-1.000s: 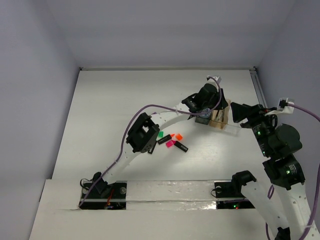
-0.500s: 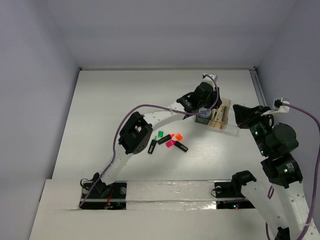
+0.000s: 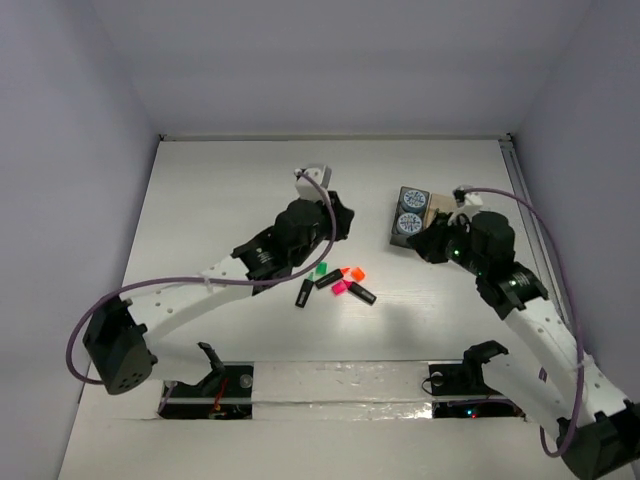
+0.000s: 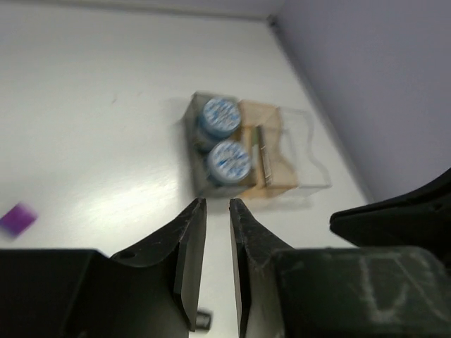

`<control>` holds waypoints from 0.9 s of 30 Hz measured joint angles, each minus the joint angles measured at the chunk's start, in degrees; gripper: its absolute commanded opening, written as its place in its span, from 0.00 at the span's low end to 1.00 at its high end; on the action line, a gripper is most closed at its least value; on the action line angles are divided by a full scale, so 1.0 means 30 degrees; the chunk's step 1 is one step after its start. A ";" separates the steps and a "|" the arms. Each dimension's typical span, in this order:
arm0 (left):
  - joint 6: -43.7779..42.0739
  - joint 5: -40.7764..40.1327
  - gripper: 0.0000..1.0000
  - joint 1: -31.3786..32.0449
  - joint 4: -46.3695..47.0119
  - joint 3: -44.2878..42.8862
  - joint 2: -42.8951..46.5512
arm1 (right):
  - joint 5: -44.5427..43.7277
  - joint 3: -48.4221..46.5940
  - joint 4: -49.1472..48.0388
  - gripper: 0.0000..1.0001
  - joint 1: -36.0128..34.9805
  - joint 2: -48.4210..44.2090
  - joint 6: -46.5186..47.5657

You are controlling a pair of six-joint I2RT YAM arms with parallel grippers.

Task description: Sort the stationery into containers

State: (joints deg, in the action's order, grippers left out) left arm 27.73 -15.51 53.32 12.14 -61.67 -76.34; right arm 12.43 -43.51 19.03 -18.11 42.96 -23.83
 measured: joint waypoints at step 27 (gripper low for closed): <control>0.4036 -0.0634 0.41 -0.0233 -0.6535 1.0484 0.3534 | -0.1625 0.1020 -0.4510 0.23 -0.7373 0.9114 -0.0787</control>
State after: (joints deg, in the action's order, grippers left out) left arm 39.83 -17.41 52.62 -7.46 -30.22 -65.73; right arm 7.55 -40.45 5.50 -40.23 70.30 -26.20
